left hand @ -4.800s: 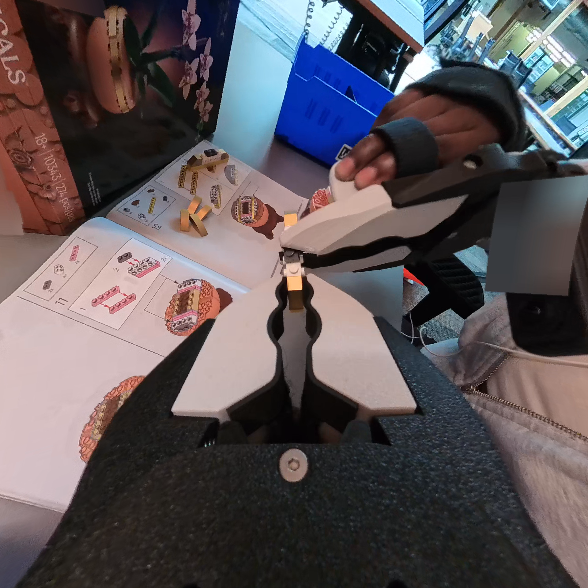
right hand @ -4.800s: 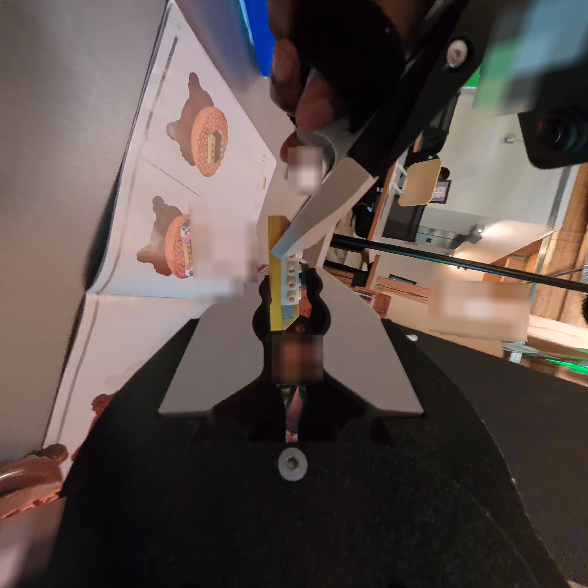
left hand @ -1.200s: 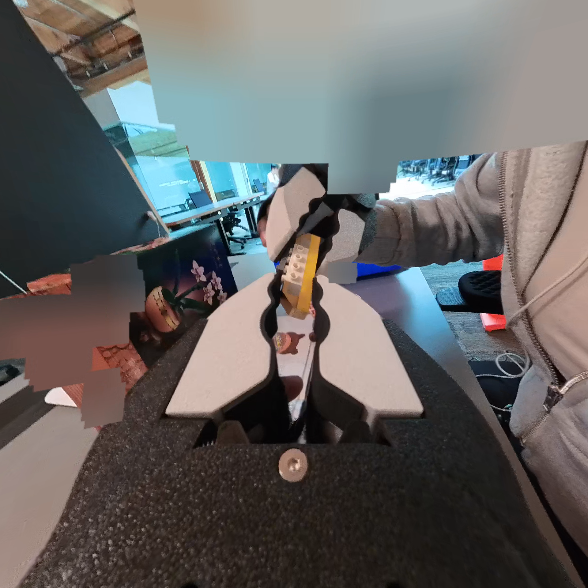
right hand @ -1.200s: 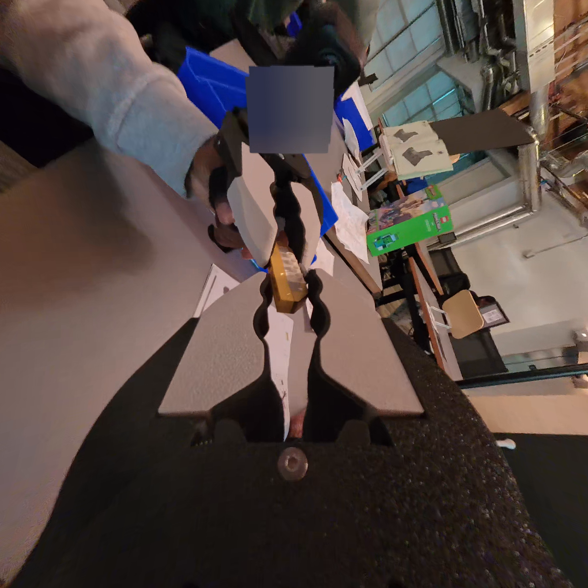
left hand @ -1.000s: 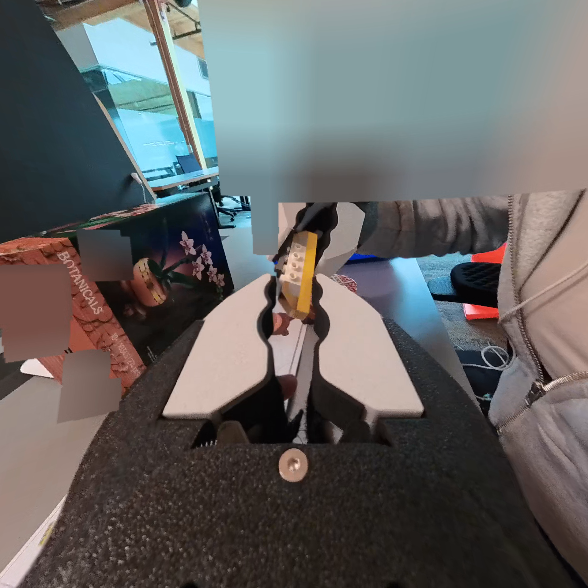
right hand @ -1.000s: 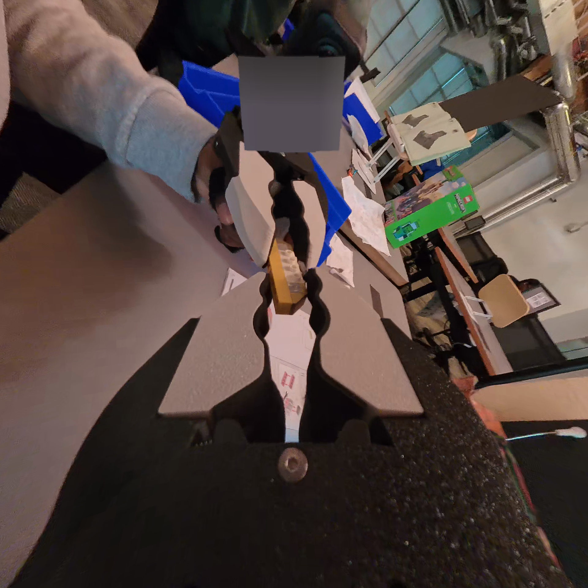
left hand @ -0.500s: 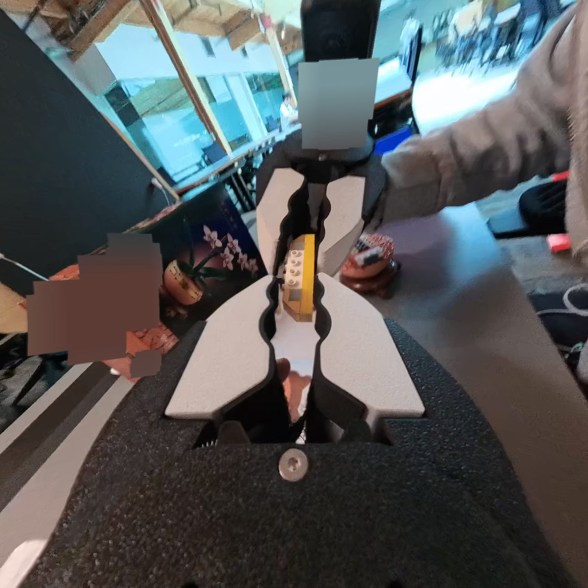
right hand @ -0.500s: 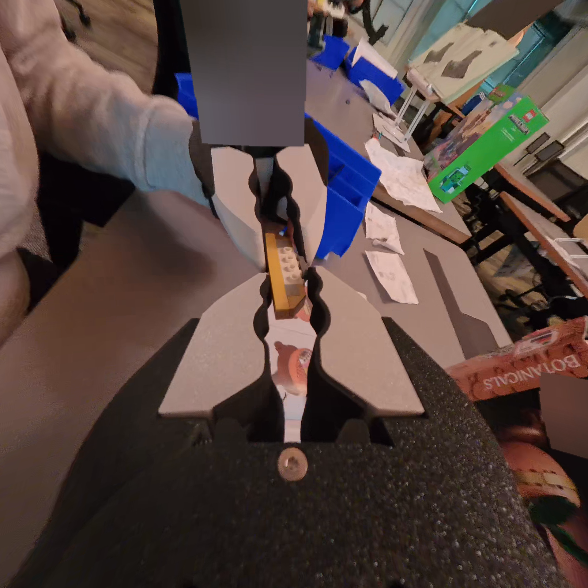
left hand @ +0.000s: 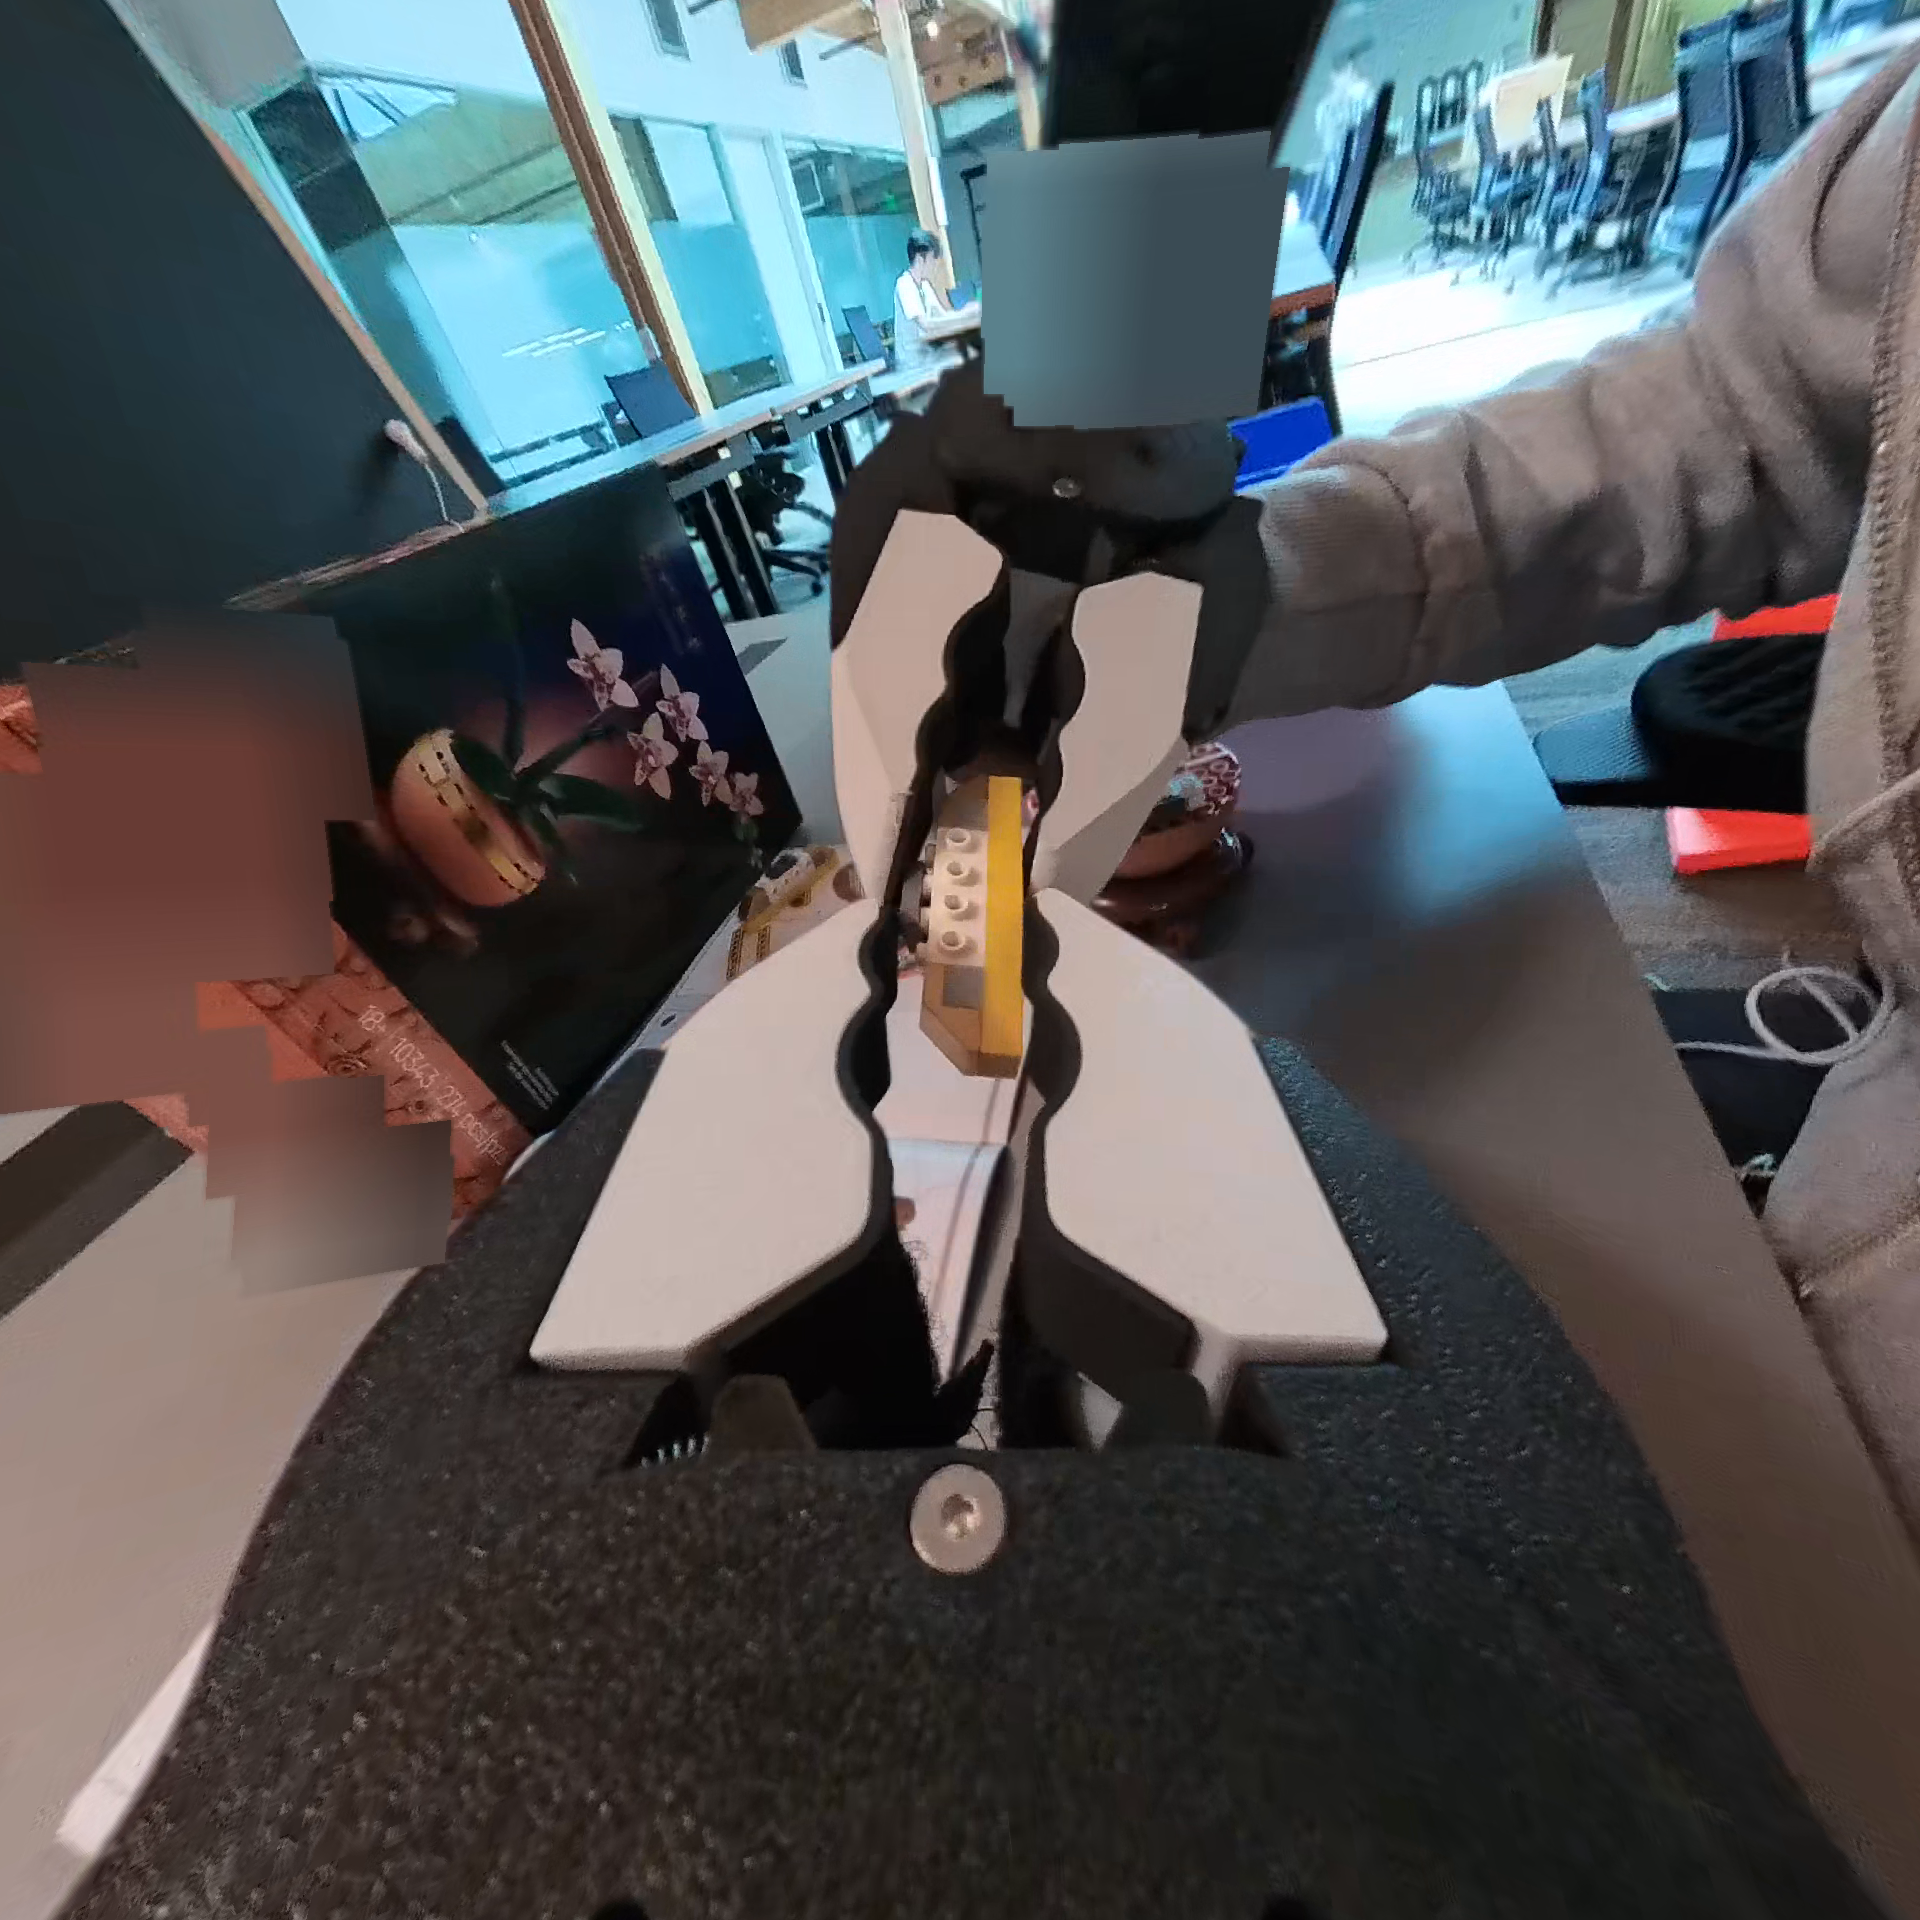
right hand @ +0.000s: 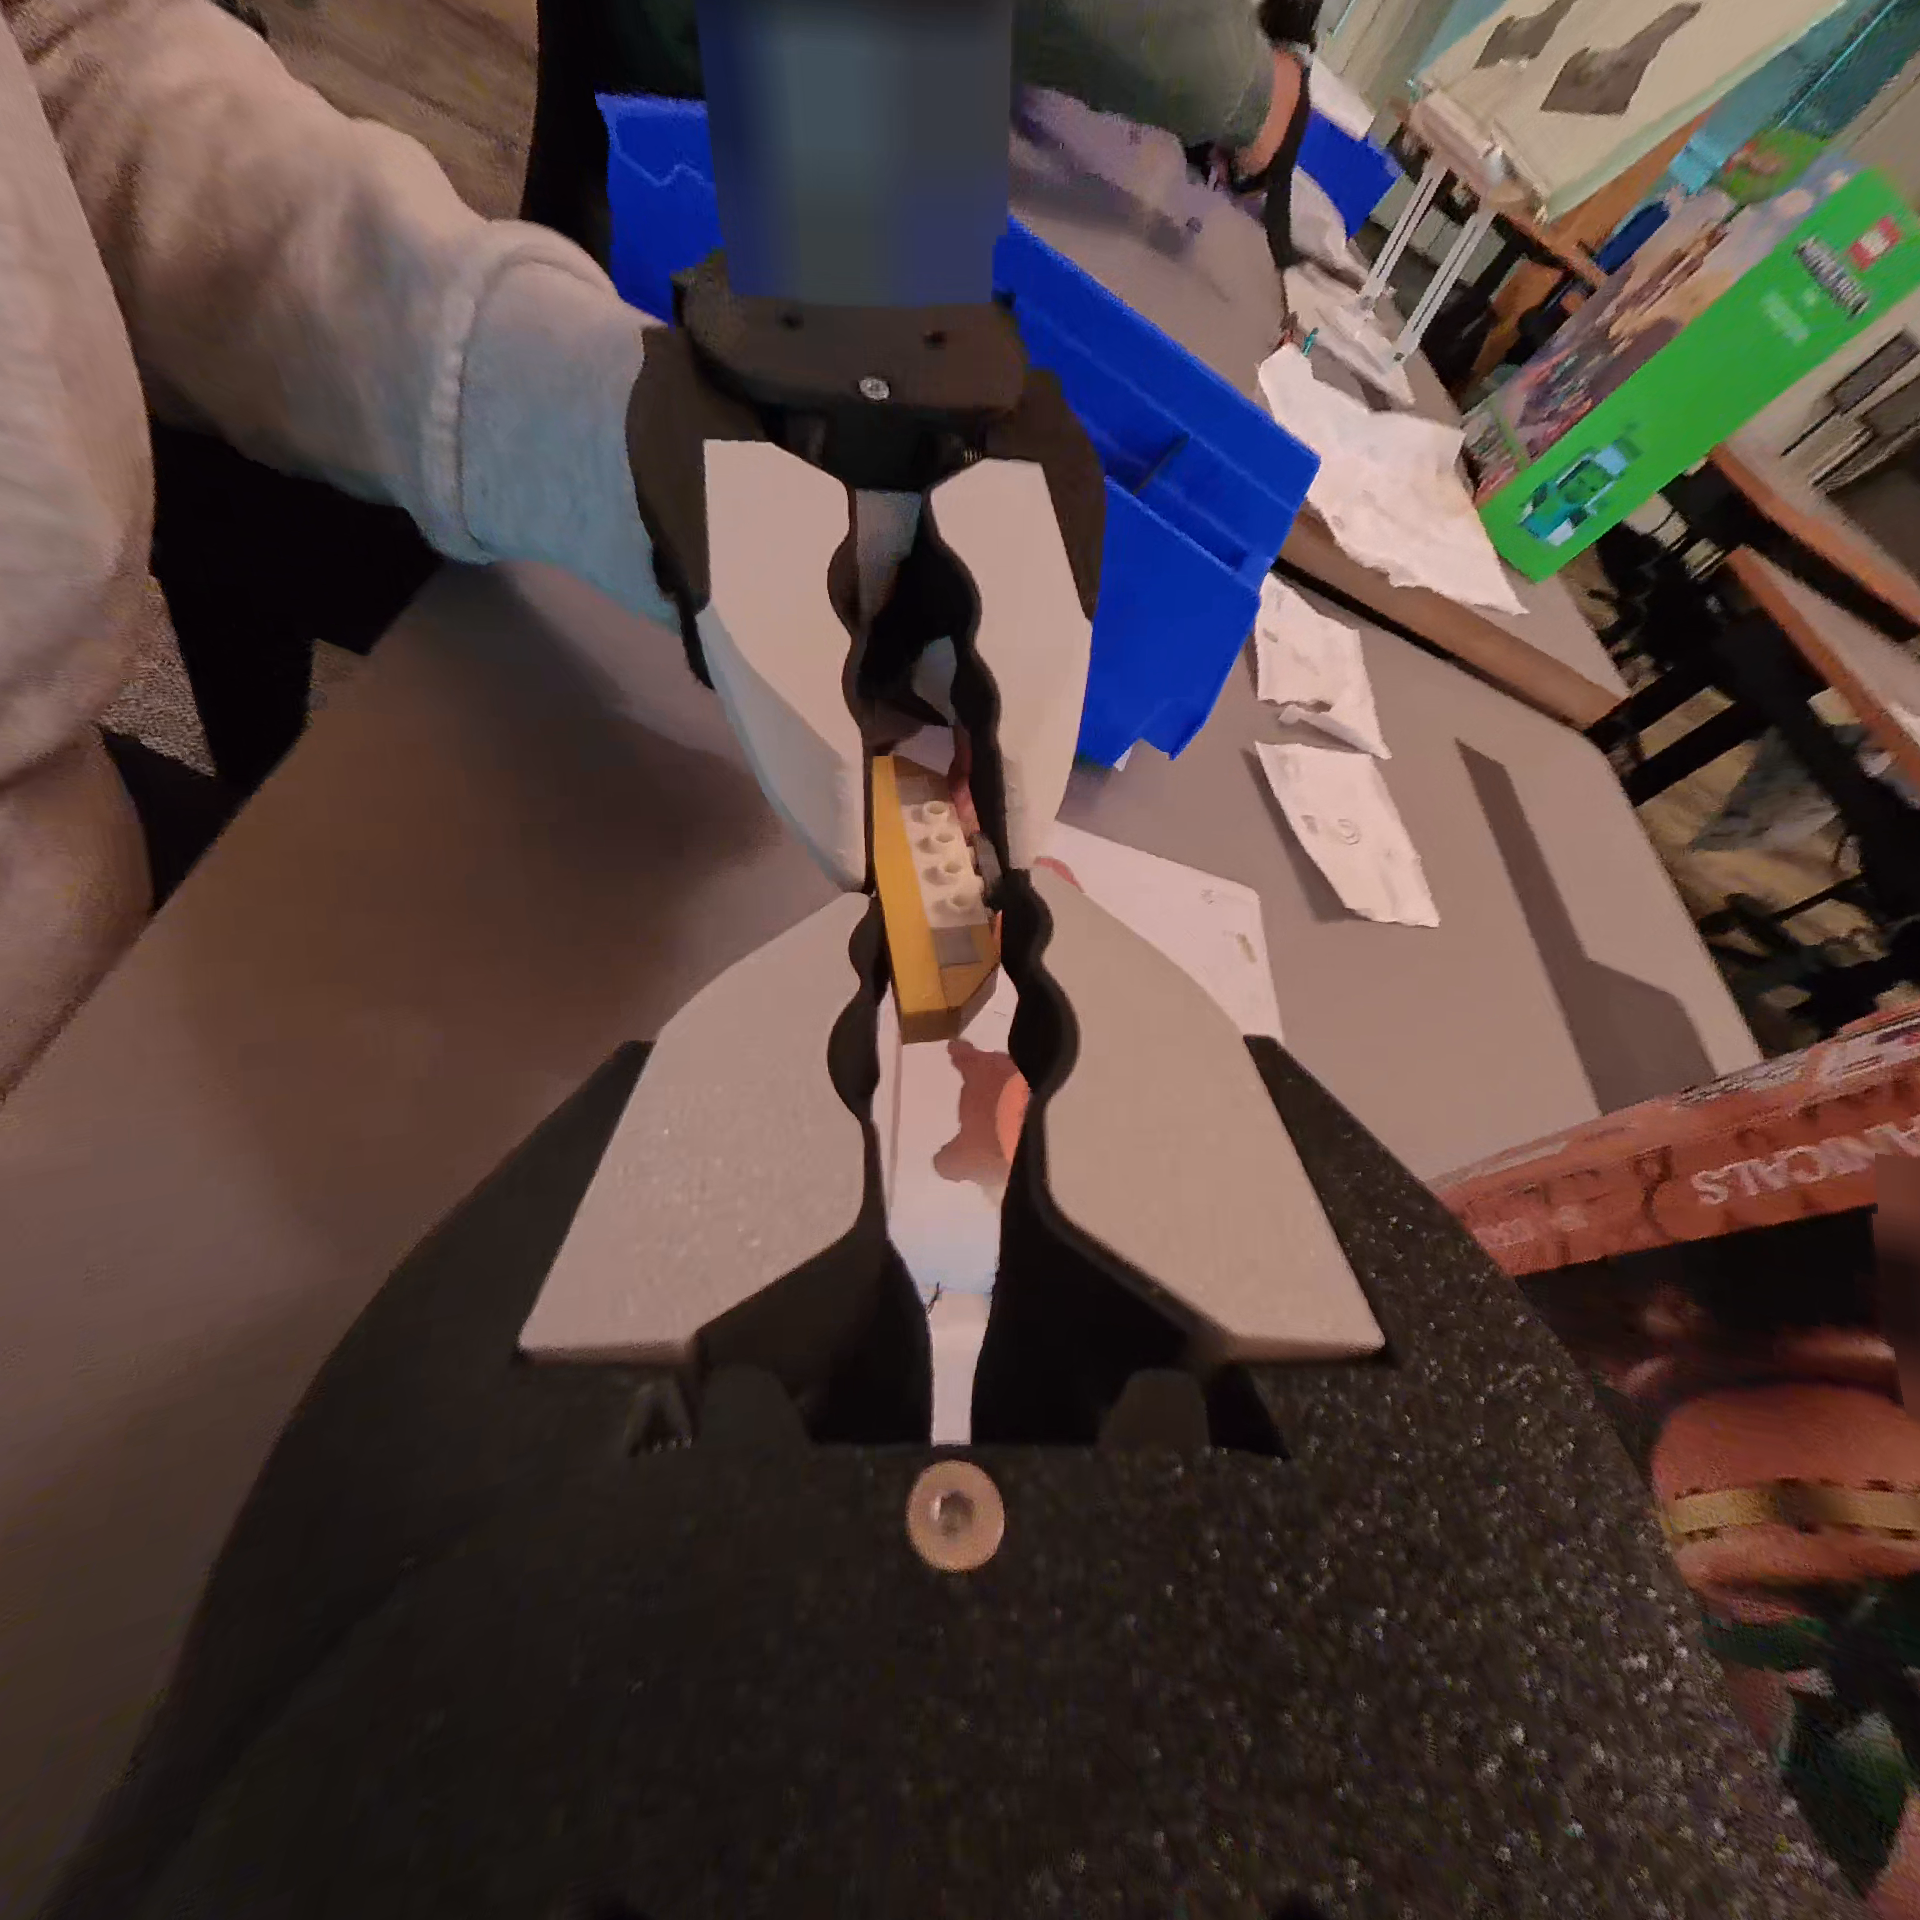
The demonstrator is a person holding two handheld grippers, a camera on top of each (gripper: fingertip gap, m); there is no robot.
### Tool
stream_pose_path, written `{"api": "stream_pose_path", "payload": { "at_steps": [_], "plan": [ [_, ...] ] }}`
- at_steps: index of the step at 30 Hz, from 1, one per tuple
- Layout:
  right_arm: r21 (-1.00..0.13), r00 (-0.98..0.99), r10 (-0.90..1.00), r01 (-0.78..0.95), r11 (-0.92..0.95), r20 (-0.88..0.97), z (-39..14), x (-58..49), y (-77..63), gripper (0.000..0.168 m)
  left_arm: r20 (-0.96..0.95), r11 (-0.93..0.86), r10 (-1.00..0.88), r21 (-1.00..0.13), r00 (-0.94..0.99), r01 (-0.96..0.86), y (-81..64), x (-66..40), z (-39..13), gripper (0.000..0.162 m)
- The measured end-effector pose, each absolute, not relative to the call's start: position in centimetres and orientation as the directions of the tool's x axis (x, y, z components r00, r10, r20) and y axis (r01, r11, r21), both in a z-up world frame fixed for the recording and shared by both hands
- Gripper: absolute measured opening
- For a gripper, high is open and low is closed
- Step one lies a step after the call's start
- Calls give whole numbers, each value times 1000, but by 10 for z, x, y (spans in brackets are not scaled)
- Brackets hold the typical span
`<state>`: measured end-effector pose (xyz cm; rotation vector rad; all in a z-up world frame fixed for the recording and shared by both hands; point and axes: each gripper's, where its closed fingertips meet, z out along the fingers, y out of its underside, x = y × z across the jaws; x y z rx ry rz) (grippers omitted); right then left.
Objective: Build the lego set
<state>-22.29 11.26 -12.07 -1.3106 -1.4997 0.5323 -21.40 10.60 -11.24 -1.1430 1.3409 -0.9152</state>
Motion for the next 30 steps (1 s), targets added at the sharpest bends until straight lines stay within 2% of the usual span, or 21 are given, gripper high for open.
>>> {"api": "stream_pose_path", "payload": {
  "at_steps": [2,5,8,12,15,23,30],
  "plan": [
    [-831,128,915,481,280,383,-127,-223,113,21,-311,297,-949,-938,50,-181,107,-215,-119,22],
    [-847,118,965,511,144,235,-142,-222,111,23,-415,394,-910,-878,21,-273,106,-214,-131,20],
    [-868,135,961,473,151,241,-140,-223,110,23,-393,374,-919,-894,27,-246,106,-215,-130,20],
    [-837,129,930,490,242,344,-142,-224,113,24,-312,299,-949,-929,30,-220,108,-216,-134,20],
    [-870,157,940,449,206,304,-137,-225,115,24,-256,249,-966,-957,25,-151,109,-218,-130,21],
    [-880,144,957,447,163,250,-135,-226,115,24,-322,312,-945,-941,58,-132,111,-221,-129,21],
    [-823,187,890,495,280,415,-134,-227,125,20,-245,228,-963,-963,117,-142,121,-222,-131,22]
  ]
}}
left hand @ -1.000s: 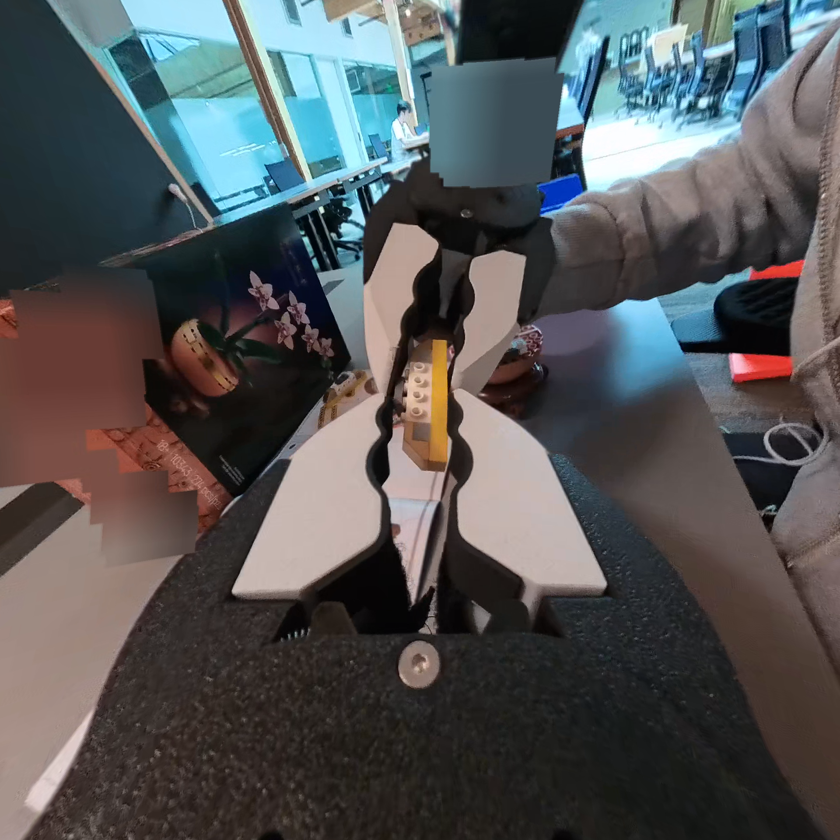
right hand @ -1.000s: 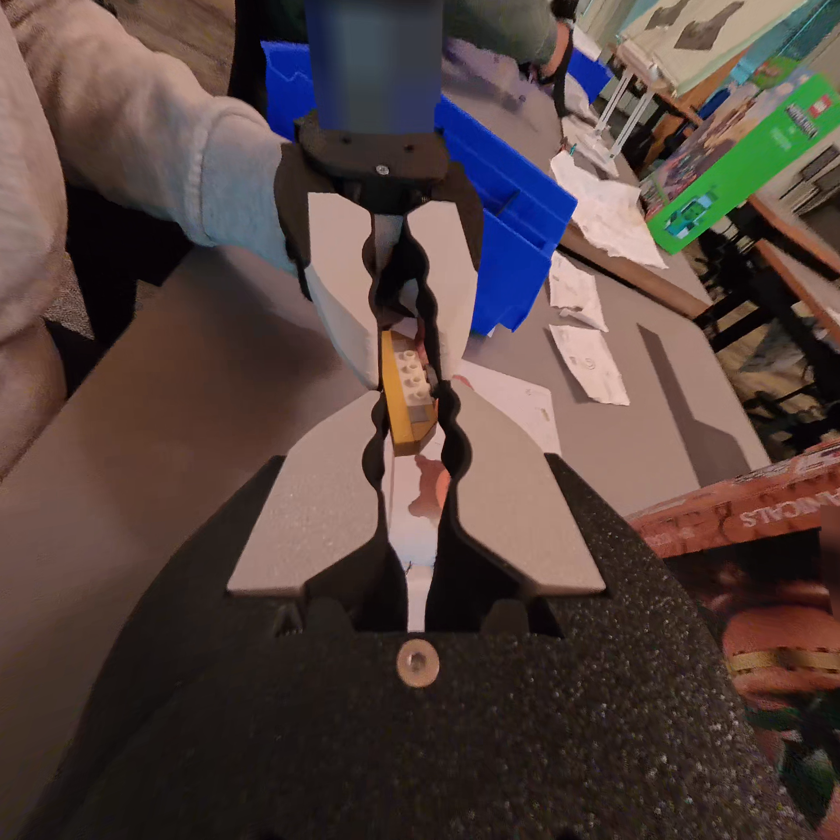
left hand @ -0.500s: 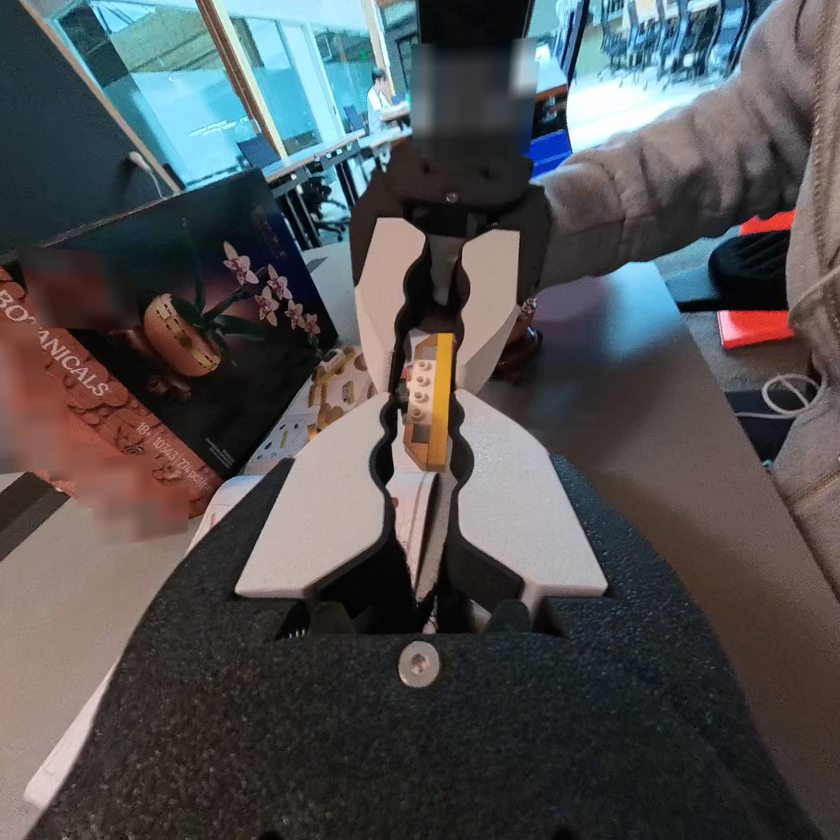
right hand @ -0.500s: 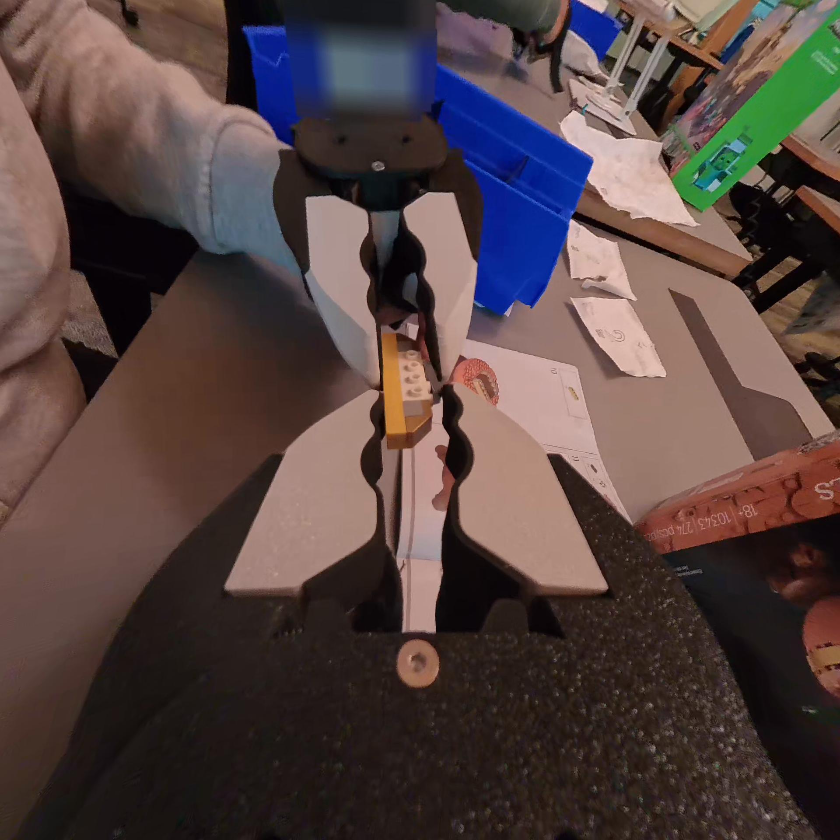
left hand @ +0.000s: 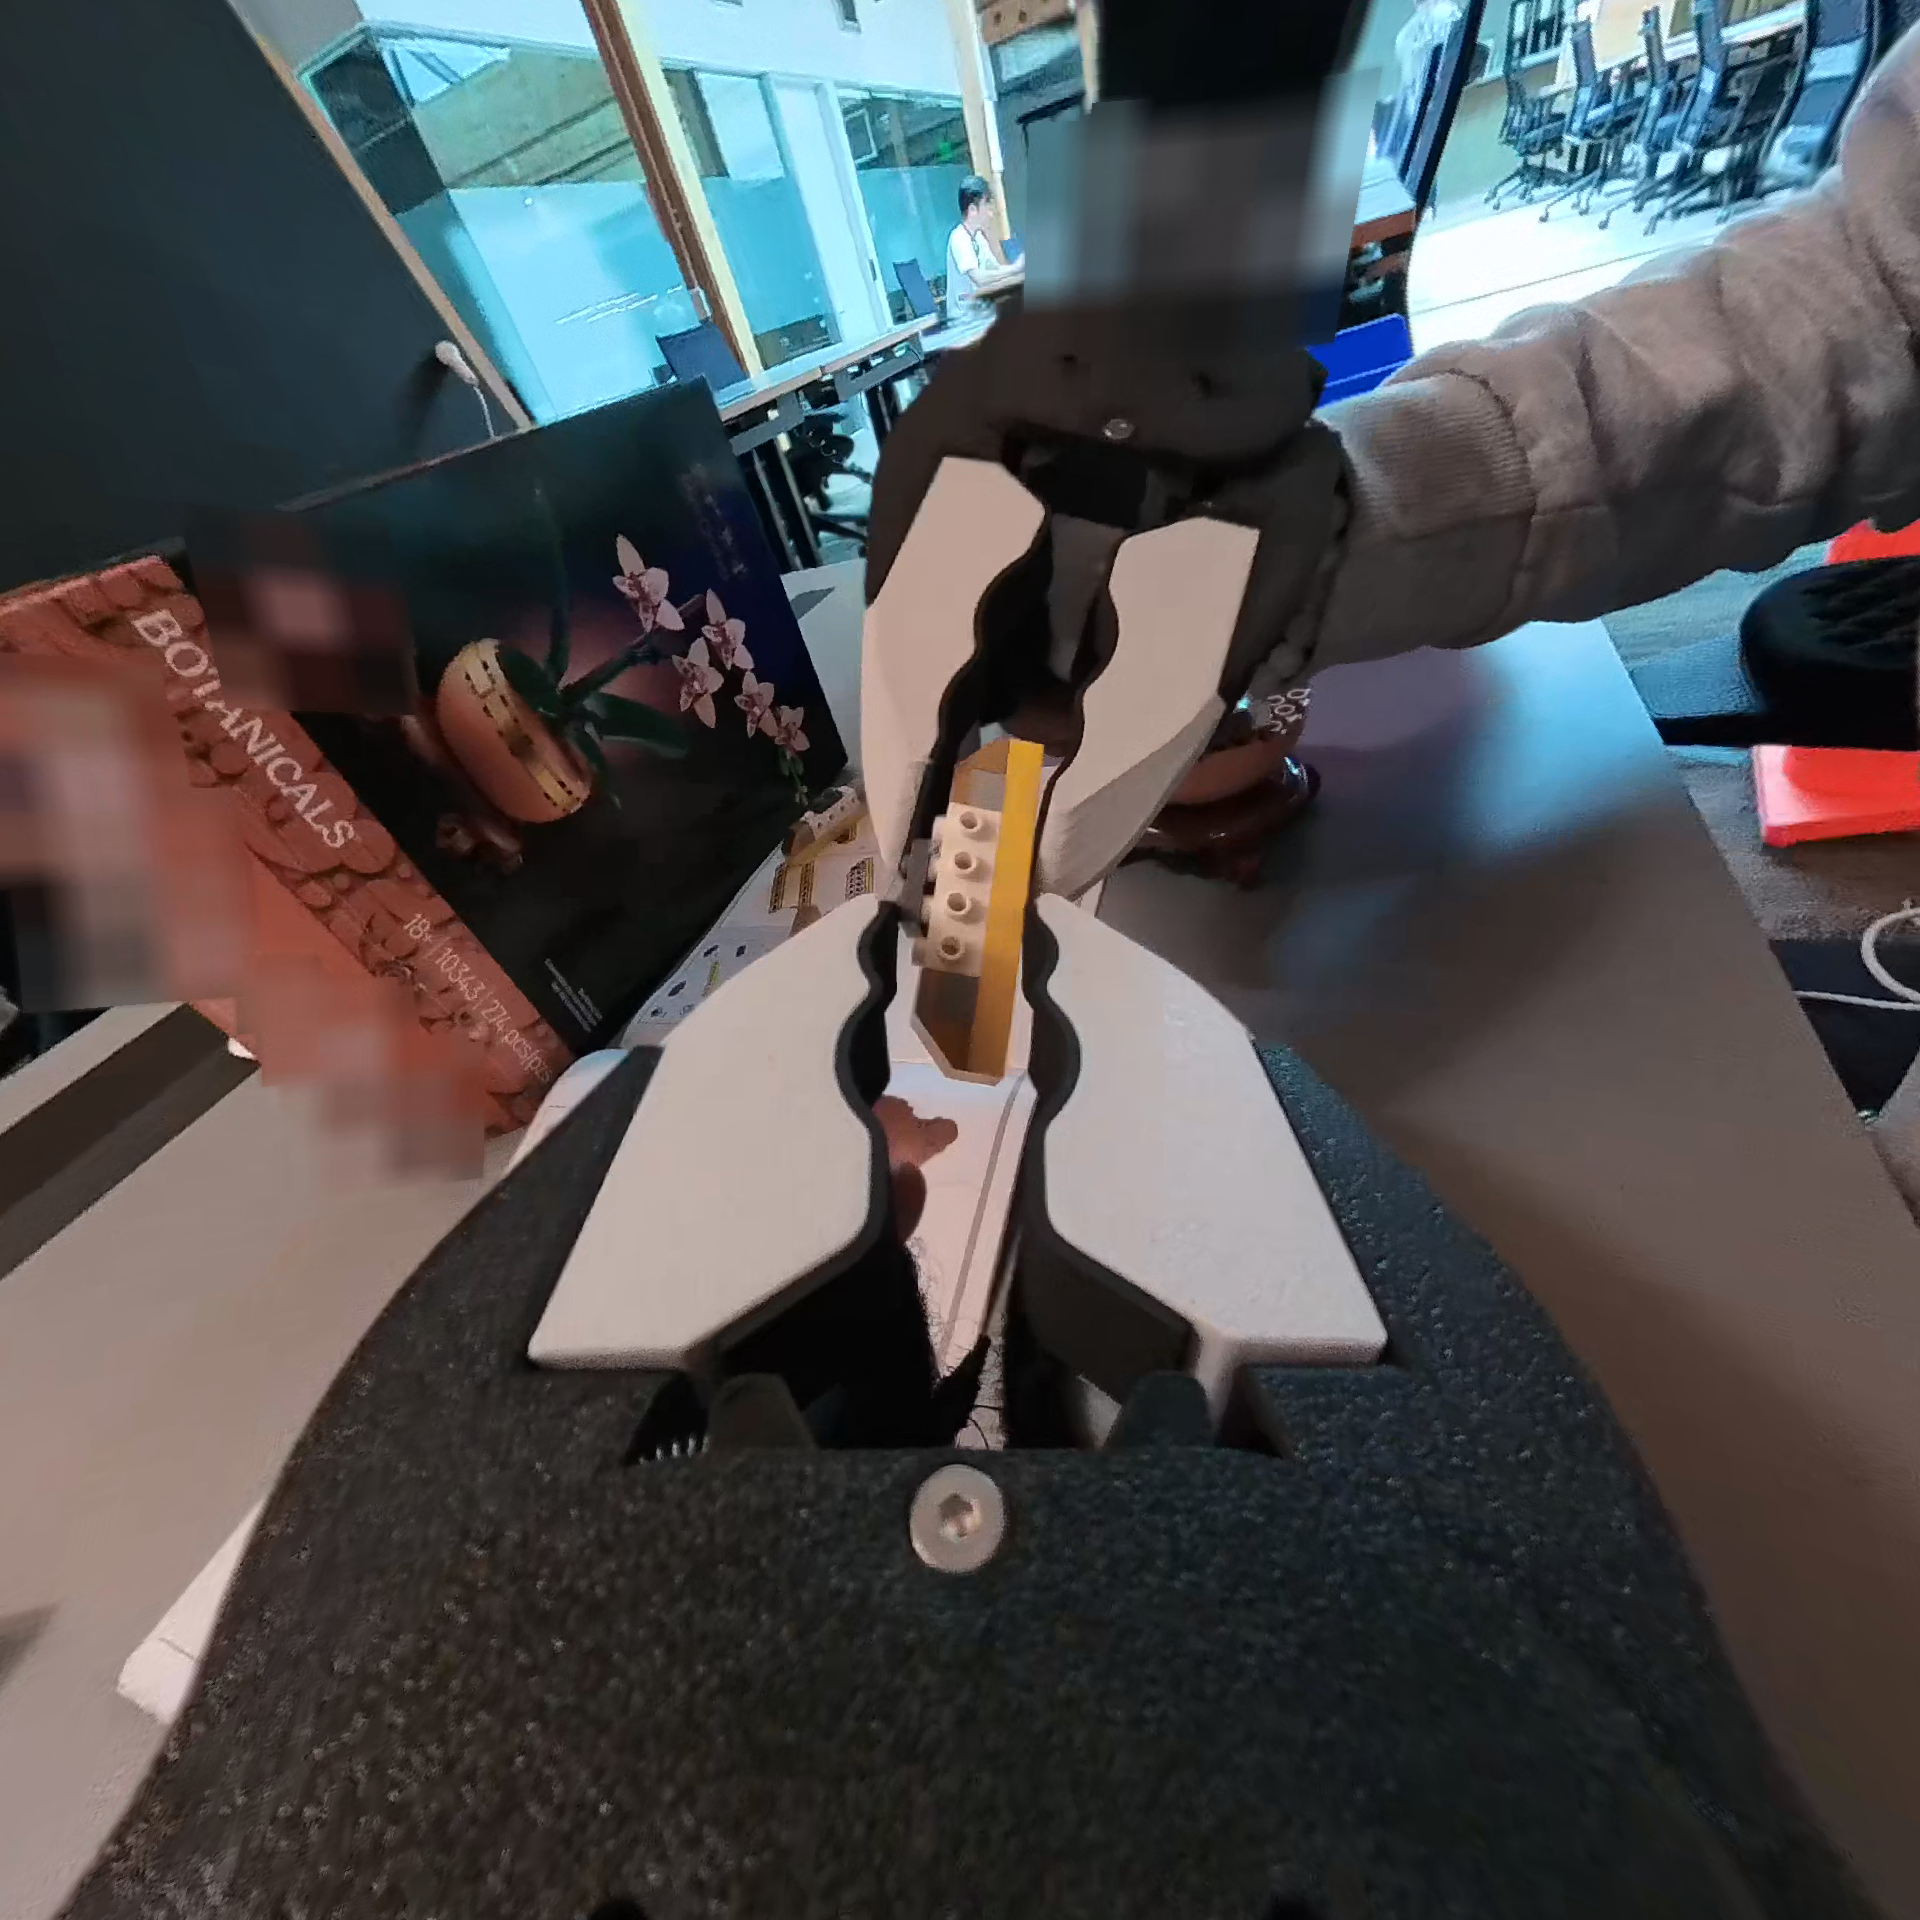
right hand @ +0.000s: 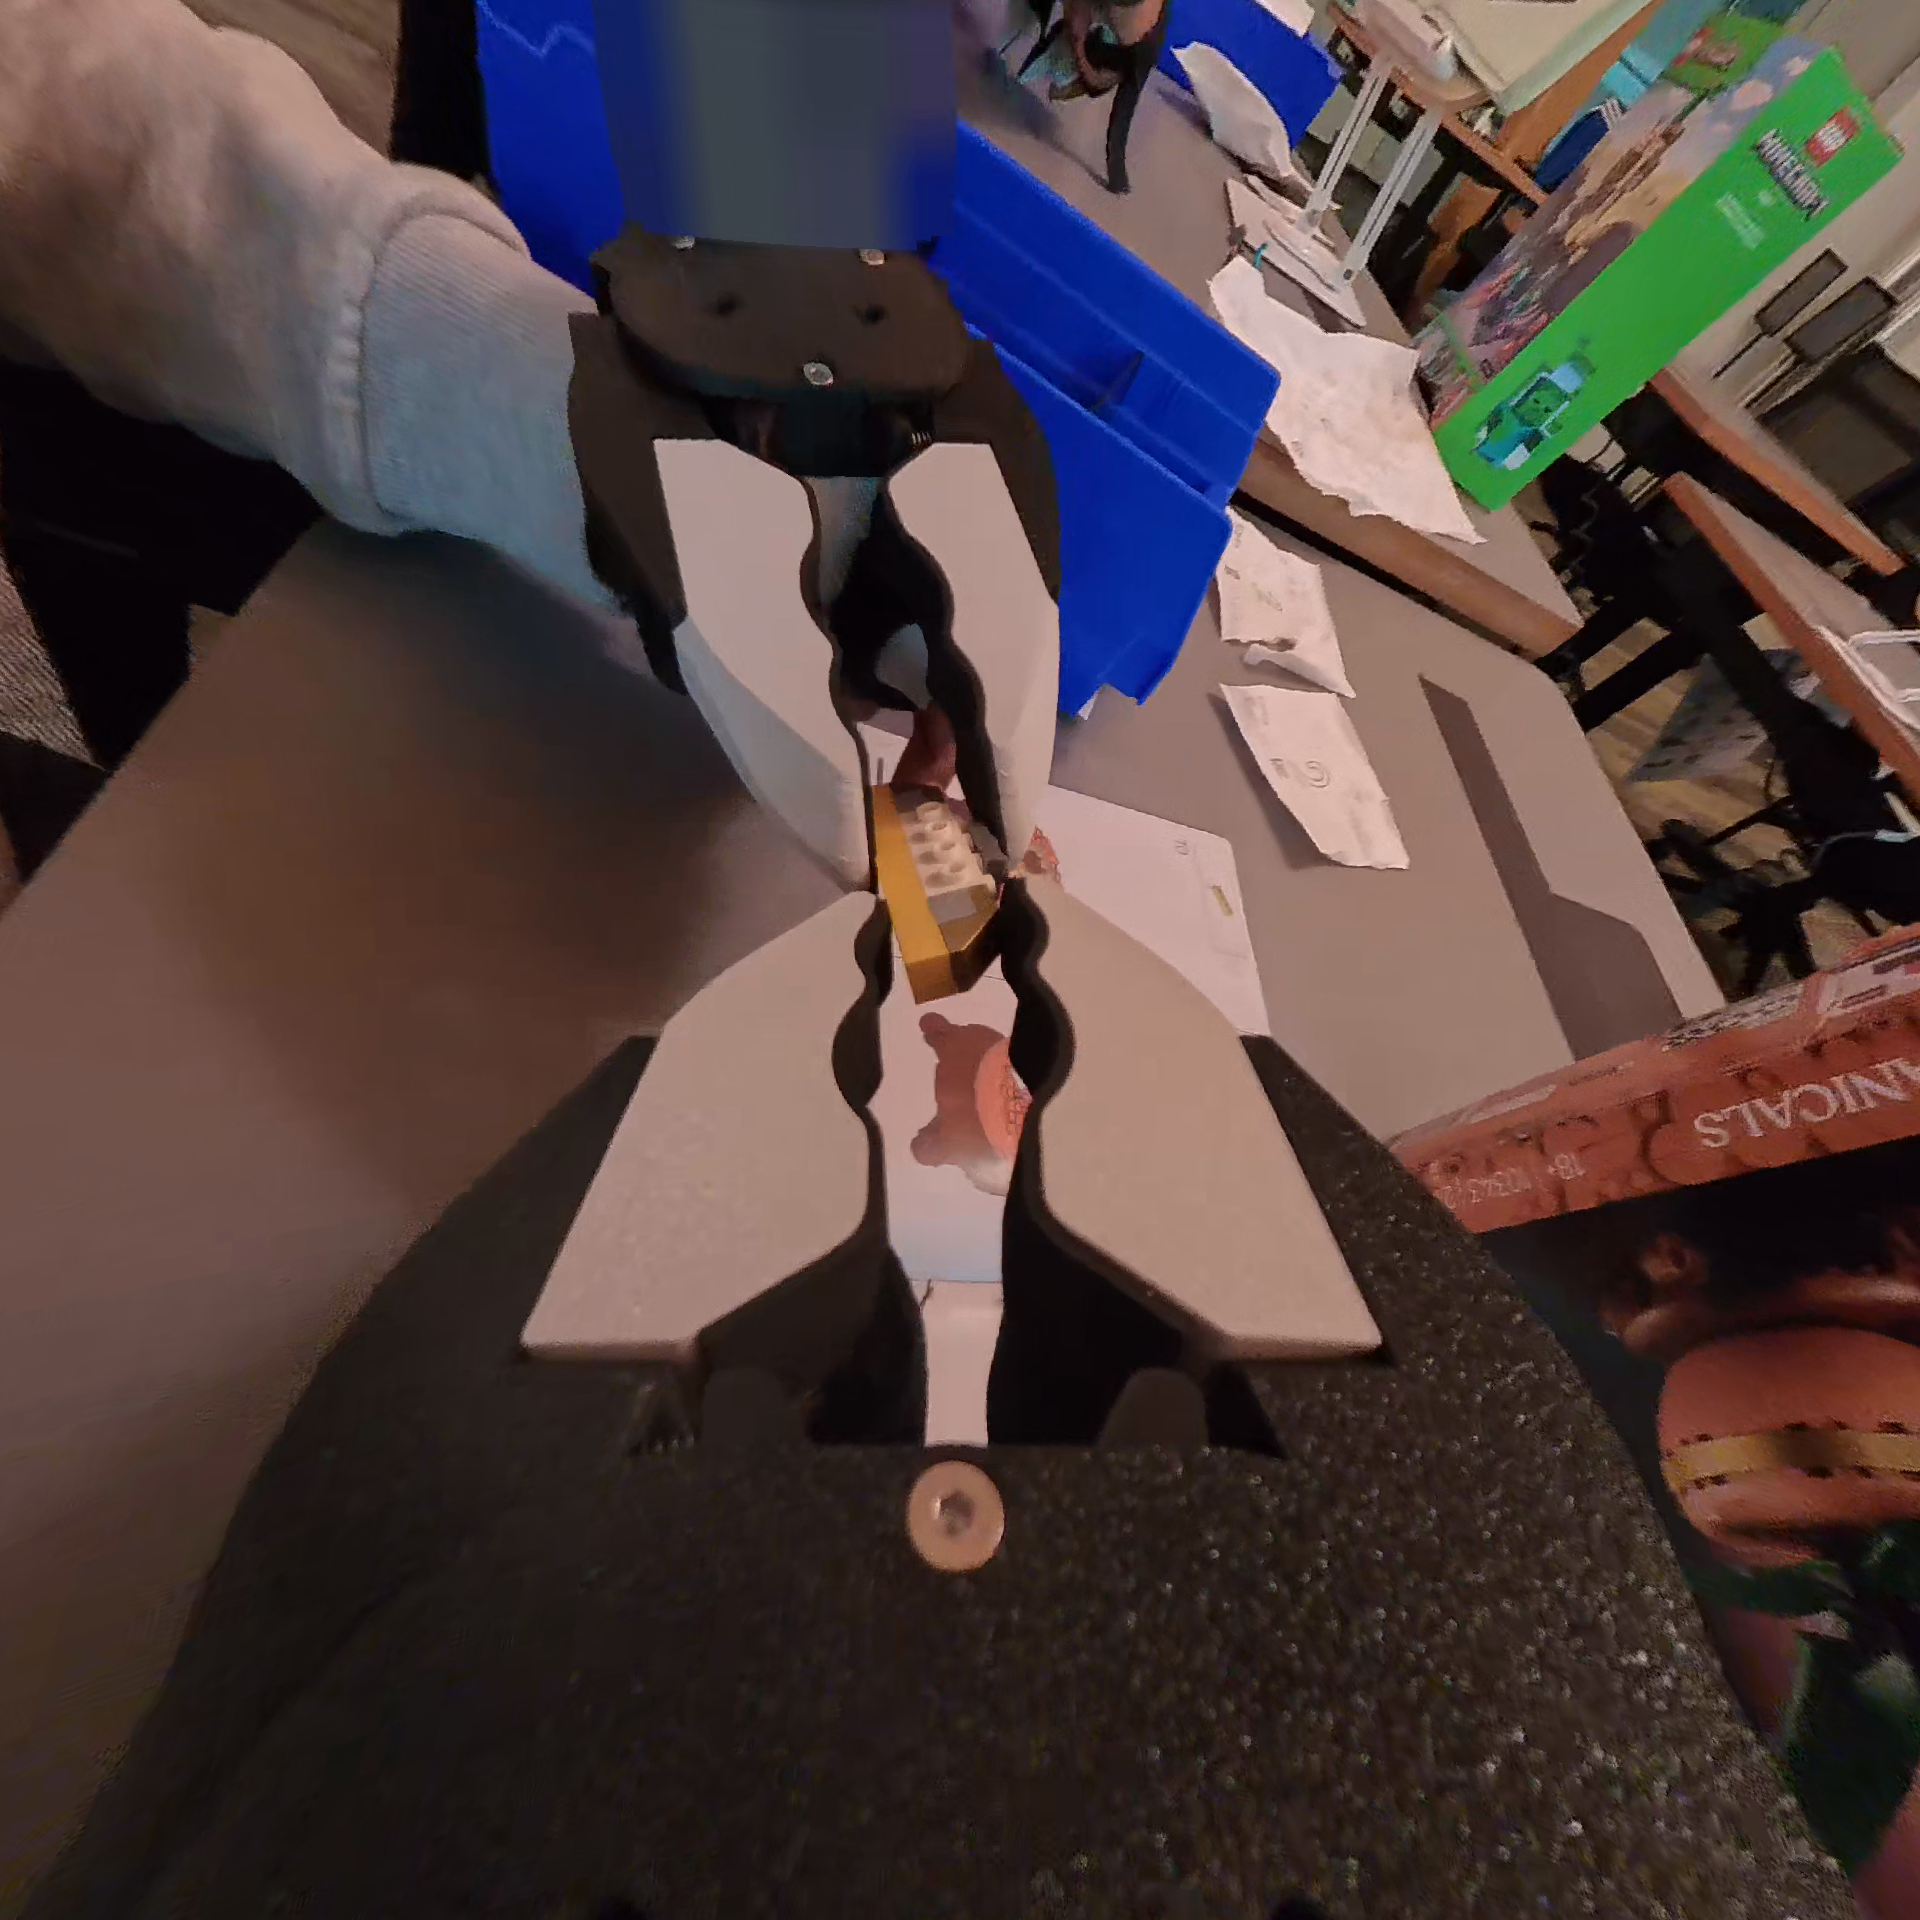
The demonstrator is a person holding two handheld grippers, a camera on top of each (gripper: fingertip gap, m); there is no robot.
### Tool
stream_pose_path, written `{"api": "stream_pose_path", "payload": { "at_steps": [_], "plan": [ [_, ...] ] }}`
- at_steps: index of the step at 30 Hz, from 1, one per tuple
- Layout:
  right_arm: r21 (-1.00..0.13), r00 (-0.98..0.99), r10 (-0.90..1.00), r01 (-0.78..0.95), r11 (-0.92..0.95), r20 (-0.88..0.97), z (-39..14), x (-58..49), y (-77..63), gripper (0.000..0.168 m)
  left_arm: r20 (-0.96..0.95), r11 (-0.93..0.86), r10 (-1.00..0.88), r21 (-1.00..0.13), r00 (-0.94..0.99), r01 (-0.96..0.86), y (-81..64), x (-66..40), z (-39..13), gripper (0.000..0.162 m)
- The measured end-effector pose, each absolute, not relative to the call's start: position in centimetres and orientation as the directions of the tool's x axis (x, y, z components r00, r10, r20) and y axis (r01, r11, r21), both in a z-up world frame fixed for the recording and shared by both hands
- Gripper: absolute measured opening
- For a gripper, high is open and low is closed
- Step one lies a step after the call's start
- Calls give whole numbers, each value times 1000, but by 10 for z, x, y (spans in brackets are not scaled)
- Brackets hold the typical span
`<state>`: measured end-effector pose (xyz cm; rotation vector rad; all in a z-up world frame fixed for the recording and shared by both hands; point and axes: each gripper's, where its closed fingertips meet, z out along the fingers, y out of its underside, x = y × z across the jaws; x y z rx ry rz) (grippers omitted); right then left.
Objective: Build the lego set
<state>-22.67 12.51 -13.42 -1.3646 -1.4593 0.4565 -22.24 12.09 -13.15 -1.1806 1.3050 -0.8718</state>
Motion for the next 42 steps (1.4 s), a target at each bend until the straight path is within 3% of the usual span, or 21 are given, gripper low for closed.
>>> {"api": "stream_pose_path", "payload": {
  "at_steps": [12,19,23,30,36,42],
  "plan": [
    [-769,194,836,535,349,514,-141,-226,132,25,-269,245,-953,-955,139,-167,127,-223,-139,21],
    [-844,228,890,472,254,395,-138,-227,130,32,62,-62,-998,-996,10,-64,120,-223,-138,21],
    [-868,181,938,462,184,295,-134,-231,119,28,110,-109,-994,-992,-16,-57,118,-224,-132,21],
    [-809,101,923,523,268,371,-137,-228,112,22,165,-158,-986,-974,-34,-164,109,-221,-137,21],
    [-606,-59,830,655,452,555,-156,-227,104,20,256,-235,-966,-924,-29,-301,100,-221,-156,20],
    [-669,-39,878,632,391,476,-158,-227,96,20,133,-110,-990,-931,-43,-348,90,-221,-159,21]
  ]
}}
